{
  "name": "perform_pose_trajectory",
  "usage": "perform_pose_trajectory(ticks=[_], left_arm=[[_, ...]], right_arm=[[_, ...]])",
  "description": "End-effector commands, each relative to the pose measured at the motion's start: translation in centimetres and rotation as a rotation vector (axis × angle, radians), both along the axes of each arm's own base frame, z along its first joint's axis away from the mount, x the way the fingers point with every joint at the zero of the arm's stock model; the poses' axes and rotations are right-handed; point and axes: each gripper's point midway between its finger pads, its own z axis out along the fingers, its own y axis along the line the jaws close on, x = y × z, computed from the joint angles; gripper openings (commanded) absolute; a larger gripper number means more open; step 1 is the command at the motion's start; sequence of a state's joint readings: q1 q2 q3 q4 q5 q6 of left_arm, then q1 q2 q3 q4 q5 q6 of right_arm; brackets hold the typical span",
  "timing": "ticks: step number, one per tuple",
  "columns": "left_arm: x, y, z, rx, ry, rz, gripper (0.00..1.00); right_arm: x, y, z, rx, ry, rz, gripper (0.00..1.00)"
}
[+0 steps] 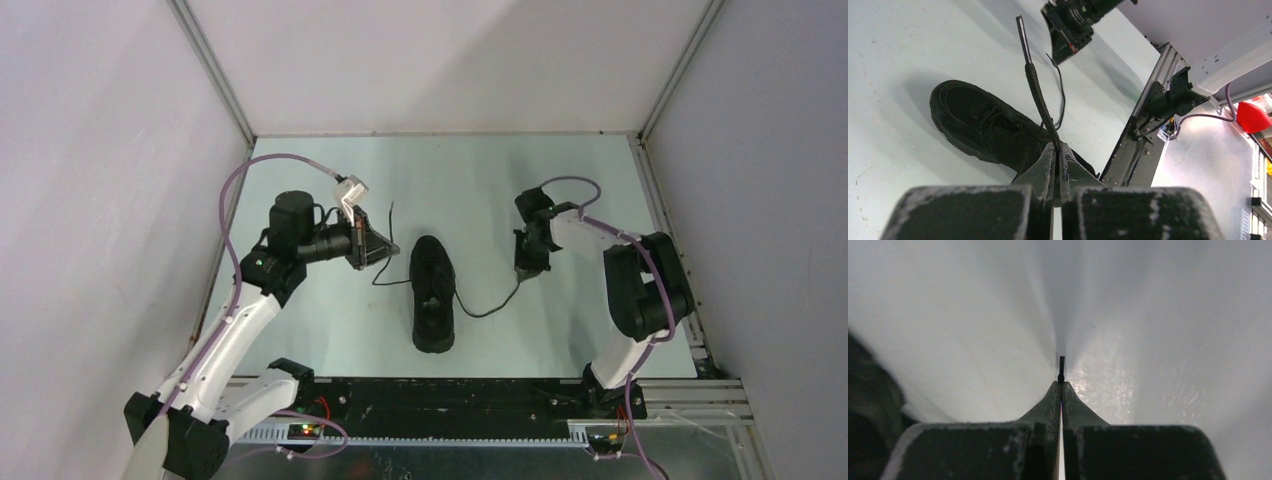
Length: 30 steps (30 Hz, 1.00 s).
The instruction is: Tie the shoes
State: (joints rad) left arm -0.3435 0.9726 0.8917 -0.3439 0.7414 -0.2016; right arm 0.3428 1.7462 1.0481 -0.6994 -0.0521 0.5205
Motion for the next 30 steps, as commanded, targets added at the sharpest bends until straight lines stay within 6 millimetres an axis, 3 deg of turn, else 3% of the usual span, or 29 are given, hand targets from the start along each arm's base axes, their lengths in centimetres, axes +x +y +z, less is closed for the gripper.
perform_pose_trajectory(ticks=[1,2,3,5,9,12,15,22,26,30], left_arm=[[-1.2,0.1,1.2,-0.032,-0.067,-0.042,0.02],[-1.5,0.0,1.5,-0.043,-0.089,-0.058,0.01],[-1.8,0.0,1.5,-0.048,-0.098,-0.069,0.0],[-2.4,-0.3,2.0,-0.071,-0.13,-0.105,0.0],[-3.0,-1.0,3.6,-0.122,-0.185,-0.162,0.0],[-2.9,-1.8,5.2,-0.146,-0.211,-0.197,0.0],[-2.7,-2.8,5.1,-0.11,-0.173,-0.243,0.0],[1.0,-5.3,4.8,-0.027,-0.086,-0.231,0.01],[2.2,-6.8,4.7,-0.023,-0.05,-0.25,0.0],[2.8,-8.0,4.3,-0.02,-0.041,-0.265,0.0]], right_arm=[[7.4,3.5,9.4,0.141,-0.429,0.269,0.0],[8.1,4.3,12.6,0.17,-0.54,0.328,0.0],[7.9,5.1,14.4,0.213,-0.594,0.37,0.0],[7.2,6.5,20.0,0.278,-0.78,0.471,0.0],[5.0,9.1,25.5,0.37,-0.984,0.65,0.0],[3.7,10.8,28.3,0.429,-1.081,0.748,0.0],[2.2,12.4,31.0,0.462,-1.153,0.868,0.0],[0.5,14.6,37.0,0.52,-1.283,0.982,0.0],[-0.4,15.6,39.2,0.564,-1.323,1.004,0.0],[-1.0,16.3,39.9,0.596,-1.325,1.017,0.0]])
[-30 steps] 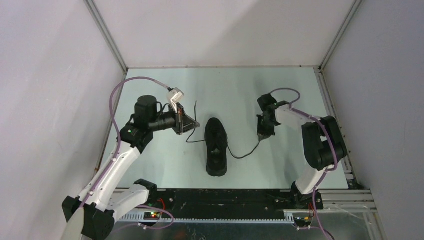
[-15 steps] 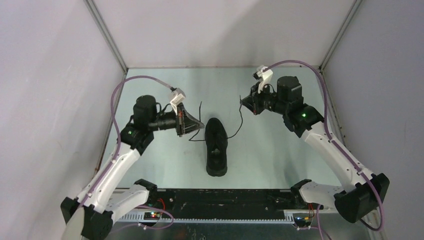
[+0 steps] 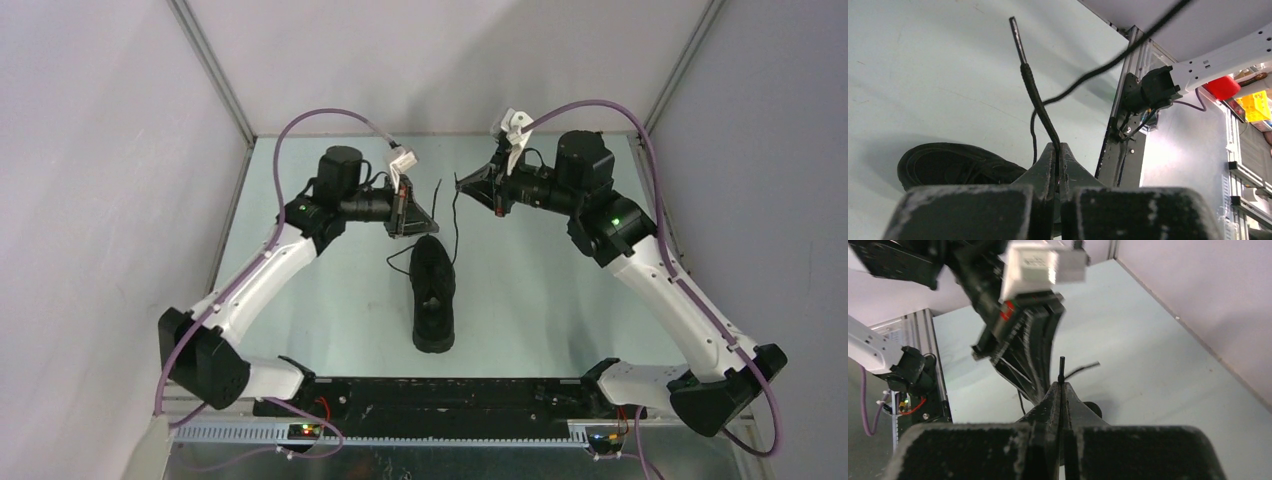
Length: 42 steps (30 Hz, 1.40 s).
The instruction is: Tie the shoes
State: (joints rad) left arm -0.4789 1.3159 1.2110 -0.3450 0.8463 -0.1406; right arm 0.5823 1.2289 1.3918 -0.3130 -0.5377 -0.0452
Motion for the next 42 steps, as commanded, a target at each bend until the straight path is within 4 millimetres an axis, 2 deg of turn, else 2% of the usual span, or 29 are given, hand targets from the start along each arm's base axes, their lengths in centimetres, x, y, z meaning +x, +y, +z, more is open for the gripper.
perform_pose_trajectory(ticks=[1,10,19,25,32,38,42], left_arm=[[0.2,-1.3,0.9,-0.004,-0.029,-0.025,0.0],[0.2,-1.5,-1.2,0.08,-0.096,-0.071,0.02],[1.1,-1.8,-0.6,0.033,-0.198,-0.051,0.04],[1.8,-2.3,0.6,-0.015,-0.264,-0.045,0.16],[1.8,-3.1,0.3,-0.021,-0.259,-0.053,0.28],[3.4,-3.1,-0.4,-0.002,-0.222,0.04,0.26],[4.8,-2.8,-1.4,0.024,-0.195,0.131,0.3]], right_arm=[[-0.9,1.1,2.4,0.041,-0.052,0.054,0.0],[-1.1,2.5,1.9,0.05,-0.026,0.087,0.0],[-0.5,3.7,1.7,0.085,0.049,0.085,0.0],[0.5,3.9,0.6,0.089,0.113,0.054,0.0],[1.8,3.6,-0.5,0.102,0.188,0.018,0.0],[2.0,3.6,-0.7,0.12,0.225,0.007,0.0],[2.1,3.4,-0.4,0.138,0.246,-0.002,0.0]])
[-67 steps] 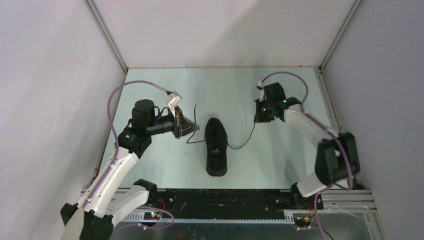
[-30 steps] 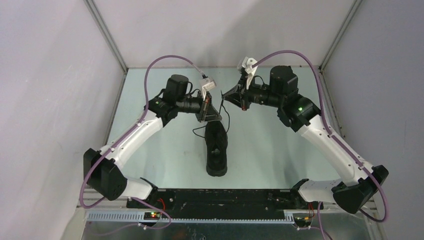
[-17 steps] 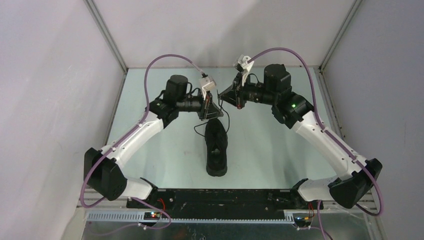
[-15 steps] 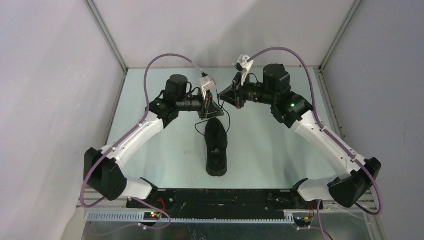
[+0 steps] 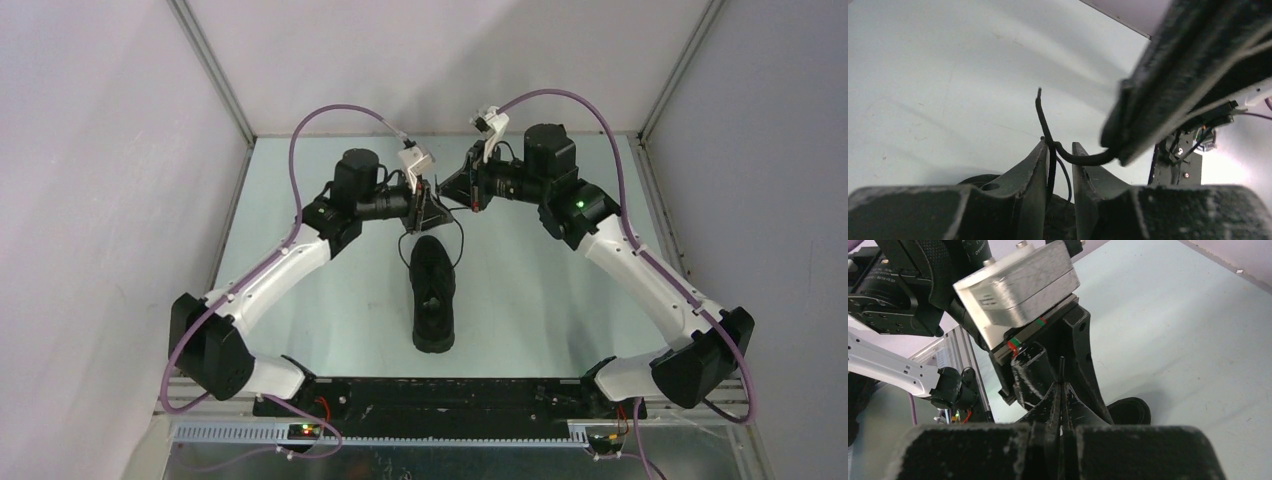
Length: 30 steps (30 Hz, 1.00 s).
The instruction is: Tie the shoes
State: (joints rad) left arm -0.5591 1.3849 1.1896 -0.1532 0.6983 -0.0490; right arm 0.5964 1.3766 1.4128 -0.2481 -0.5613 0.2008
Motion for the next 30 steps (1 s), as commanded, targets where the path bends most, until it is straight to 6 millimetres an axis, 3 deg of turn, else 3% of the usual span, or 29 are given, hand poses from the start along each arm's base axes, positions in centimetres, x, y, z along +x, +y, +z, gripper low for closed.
perform_pose_trajectory(ticks=[1,3,8,10,14,15,17,20,25,30], left_arm=[[1.8,0.0,-0.4,-0.012,0.008,0.1,0.31],[1.7,-0.3,-0.4,-0.03,0.024,0.095,0.31],[0.8,-0.9,-0.5,-0.059,0.052,0.039,0.06],[0.5,-0.9,-0.6,-0.06,0.05,0.025,0.01],[-0.1,-0.6,-1.6,-0.035,0.053,0.006,0.0],[-0.2,-0.5,-1.9,-0.026,0.05,0.007,0.01],[-0.6,-0.3,-2.3,-0.029,0.048,-0.005,0.14],[-0.8,-0.3,-2.2,-0.064,0.04,0.001,0.48],[-0.1,-0.4,-2.1,-0.118,0.075,0.041,0.54],[0.6,-0.6,-0.2,-0.237,0.104,0.049,0.54]], right_arm=[[0.2,-0.1,2.7,0.07,-0.023,-0.013,0.0],[0.2,-0.1,2.7,0.073,-0.017,-0.016,0.0],[0.6,-0.4,2.4,0.07,-0.012,-0.033,0.0],[0.8,-0.6,2.2,0.067,-0.012,-0.042,0.0],[1.1,-1.3,0.9,0.047,0.001,-0.057,0.0],[1.1,-1.4,0.6,0.043,0.01,-0.058,0.0],[1.1,-1.6,-0.2,0.038,0.047,-0.065,0.0],[0.5,-1.1,-0.7,0.045,0.081,-0.032,0.0],[-0.1,0.5,0.0,0.09,0.117,0.013,0.0],[0.9,0.7,0.0,0.103,0.161,-0.027,0.0]])
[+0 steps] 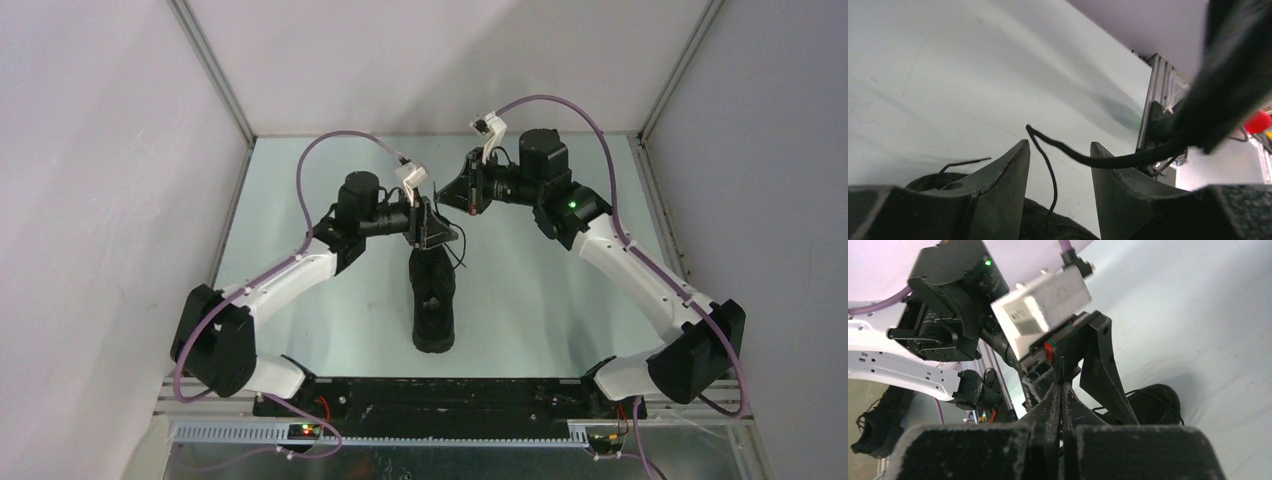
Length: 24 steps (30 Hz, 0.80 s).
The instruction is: Tie the shoes
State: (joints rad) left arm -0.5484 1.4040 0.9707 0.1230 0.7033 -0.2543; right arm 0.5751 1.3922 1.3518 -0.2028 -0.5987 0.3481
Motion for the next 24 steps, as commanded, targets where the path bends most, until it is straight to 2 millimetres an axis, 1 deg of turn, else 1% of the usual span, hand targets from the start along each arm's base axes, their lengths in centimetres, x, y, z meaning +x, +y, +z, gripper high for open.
perform_pose_trajectory(ticks=[1,3,5,6,7,8,9,10,11,12,14,15,16,17,18,19,20,21,22,23,24], left_arm=[[1.0,-0.3,5.2,-0.178,-0.076,0.008,0.54],[1.2,-0.4,5.8,-0.2,-0.081,0.005,0.51],[1.5,-0.5,6.0,-0.205,-0.084,0.011,0.45],[1.7,-0.5,6.1,-0.206,-0.087,0.01,0.39],[1.8,-0.5,6.0,-0.202,-0.089,0.012,0.36],[1.9,-0.5,5.8,-0.197,-0.089,0.014,0.28],[2.0,-0.5,5.5,-0.185,-0.088,0.018,0.23],[2.1,-0.4,5.3,-0.178,-0.09,0.02,0.13],[2.2,-0.3,5.0,-0.164,-0.09,0.025,0.1],[2.2,-0.3,4.8,-0.157,-0.088,0.027,0.03],[2.0,0.0,3.9,-0.12,-0.074,0.027,0.0],[2.0,0.3,3.7,-0.095,-0.098,0.025,0.0],[1.8,0.7,3.0,-0.059,-0.077,0.026,0.0],[1.8,1.2,2.8,-0.028,-0.114,0.03,0.0],[1.7,1.8,1.9,0.011,-0.09,0.036,0.0],[1.7,2.3,1.8,0.033,-0.121,0.039,0.0],[1.5,3.1,0.9,0.065,-0.094,0.049,0.0],[1.5,3.7,0.7,0.083,-0.107,0.056,0.0],[1.4,4.4,-0.2,0.113,-0.083,0.07,0.0],[1.4,4.8,-0.6,0.135,-0.094,0.07,0.0],[1.0,5.4,-1.7,0.179,-0.074,0.073,0.01]], right_arm=[[1.1,0.4,2.3,0.061,0.0,-0.03,0.0],[1.5,0.3,2.5,0.064,0.005,-0.042,0.0],[1.7,0.4,2.7,0.065,0.005,-0.048,0.0],[1.8,0.4,2.7,0.065,0.003,-0.05,0.0],[1.9,0.4,2.8,0.066,0.003,-0.051,0.0],[1.9,0.4,2.9,0.067,0.002,-0.052,0.0],[2.0,0.4,2.9,0.068,0.001,-0.051,0.0],[2.0,0.3,2.9,0.068,-0.001,-0.054,0.0],[2.1,0.3,2.9,0.068,0.0,-0.053,0.0],[2.2,0.2,2.7,0.064,0.001,-0.054,0.0],[2.3,-0.2,2.3,0.051,-0.006,-0.047,0.01],[2.5,-0.6,2.1,0.047,-0.012,-0.031,0.14],[2.7,-1.0,1.5,0.024,-0.041,-0.011,0.22],[3.0,-1.9,0.9,0.014,-0.042,0.018,0.36],[2.9,-2.5,-0.1,-0.022,-0.062,0.059,0.41],[4.2,-3.9,-1.3,-0.048,-0.054,0.04,0.48],[4.3,-4.8,-2.7,-0.096,-0.079,0.074,0.51],[5.5,-6.0,-4.4,-0.134,-0.072,0.063,0.53],[6.1,-6.9,-7.0,-0.223,-0.089,0.088,0.55],[6.1,-7.7,-9.0,-0.307,-0.13,0.13,0.56],[6.6,-8.1,-11.3,-0.373,-0.12,0.143,0.56]])
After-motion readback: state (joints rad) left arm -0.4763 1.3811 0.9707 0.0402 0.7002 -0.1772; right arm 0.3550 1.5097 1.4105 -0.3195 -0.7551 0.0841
